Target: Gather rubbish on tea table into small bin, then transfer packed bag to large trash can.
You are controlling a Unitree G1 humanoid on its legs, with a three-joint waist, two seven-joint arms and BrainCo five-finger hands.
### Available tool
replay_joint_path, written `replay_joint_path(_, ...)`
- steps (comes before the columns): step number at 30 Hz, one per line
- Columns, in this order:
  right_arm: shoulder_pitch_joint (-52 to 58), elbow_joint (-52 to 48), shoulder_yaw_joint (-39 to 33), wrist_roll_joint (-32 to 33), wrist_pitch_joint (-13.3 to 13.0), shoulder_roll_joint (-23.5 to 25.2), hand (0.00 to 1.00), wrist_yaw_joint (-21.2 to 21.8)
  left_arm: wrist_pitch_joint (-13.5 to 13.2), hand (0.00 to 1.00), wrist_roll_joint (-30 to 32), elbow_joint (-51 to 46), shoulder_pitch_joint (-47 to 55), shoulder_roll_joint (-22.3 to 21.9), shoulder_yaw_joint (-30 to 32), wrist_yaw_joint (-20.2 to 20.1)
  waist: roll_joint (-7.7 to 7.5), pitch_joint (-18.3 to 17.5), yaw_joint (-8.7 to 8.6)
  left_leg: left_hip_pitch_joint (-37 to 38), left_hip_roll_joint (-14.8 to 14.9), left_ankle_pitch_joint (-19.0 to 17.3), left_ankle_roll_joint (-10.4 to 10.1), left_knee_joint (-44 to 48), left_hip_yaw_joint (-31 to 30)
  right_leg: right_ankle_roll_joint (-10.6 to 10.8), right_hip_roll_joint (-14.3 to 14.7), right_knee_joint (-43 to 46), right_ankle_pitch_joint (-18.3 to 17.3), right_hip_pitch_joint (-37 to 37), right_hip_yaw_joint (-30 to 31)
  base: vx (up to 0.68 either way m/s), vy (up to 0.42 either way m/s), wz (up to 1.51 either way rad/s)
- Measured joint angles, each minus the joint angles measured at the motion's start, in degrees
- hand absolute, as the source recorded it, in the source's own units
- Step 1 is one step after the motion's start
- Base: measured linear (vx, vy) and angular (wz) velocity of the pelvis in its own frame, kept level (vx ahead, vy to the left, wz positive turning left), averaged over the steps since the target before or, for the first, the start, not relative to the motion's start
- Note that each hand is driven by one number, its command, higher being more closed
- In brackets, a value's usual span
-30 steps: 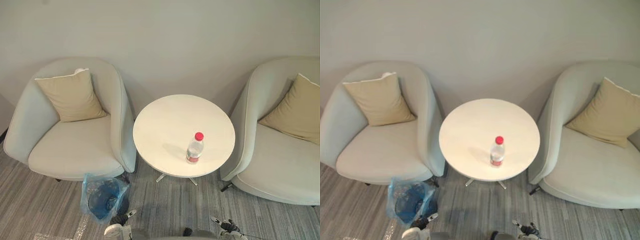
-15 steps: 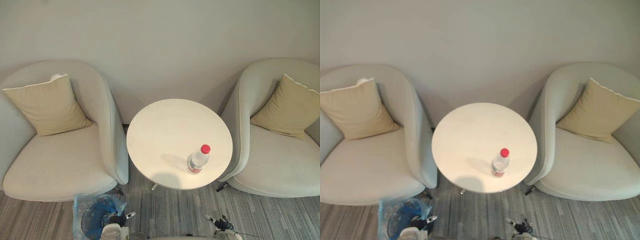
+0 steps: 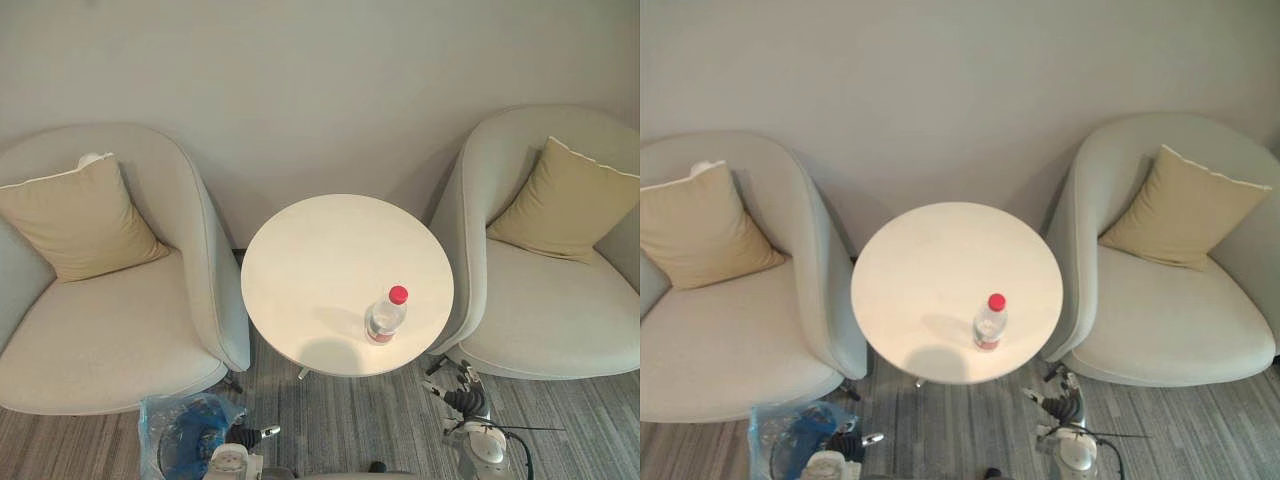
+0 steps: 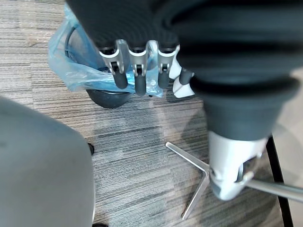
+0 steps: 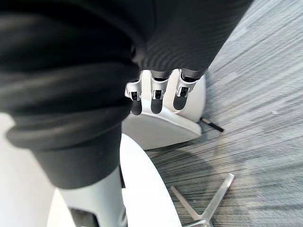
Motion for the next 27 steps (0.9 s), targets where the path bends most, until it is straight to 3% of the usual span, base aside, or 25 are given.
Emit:
replay_joint_path(7, -0.59, -2.36, 1.81, -4.91, -0.67, -1.48, 0.0, 0.36, -0.44, 0.0, 0.61, -0.32, 0.03, 0.64, -2.63, -0.62, 0.57, 0.05, -0.09, -0.26, -0.64, 2.43, -0.1, -3.33, -2.98, 0.2, -0.31, -2.82, 2.6, -0.1, -1.36, -0.1, -0.011, 0.11)
replay_joint_path(20, -7.15, -2.28, 2.6, -7.0, -1.08, -4.43, 0.0, -2.64, -0.54, 0.0, 0.54, -1.66, 0.25, 0.63, -3.67, -0.52, 1.97, 0.76, 0.33, -1.48, -0.97, 3.94, -0.5, -4.83, -8.58, 0.02, -0.14, -3.86, 2.83, 0.37, -4.9, 0.0, -0.018, 0.15)
replay_joint_path(27, -9.49, -2.16, 2.99, -7.07, -1.08, -4.41, 0.0, -4.37, -1.37, 0.0, 0.42, -2.85, 0.21, 0.56, -3.46, -0.36, 1.79, 1.96, 1.12, -2.46, -1.31, 4.01, -0.41, -4.57, -11.47, -0.09, -0.24, -4.68, 2.75, 1.28, -7.53, 0.01, -0.004, 0.19)
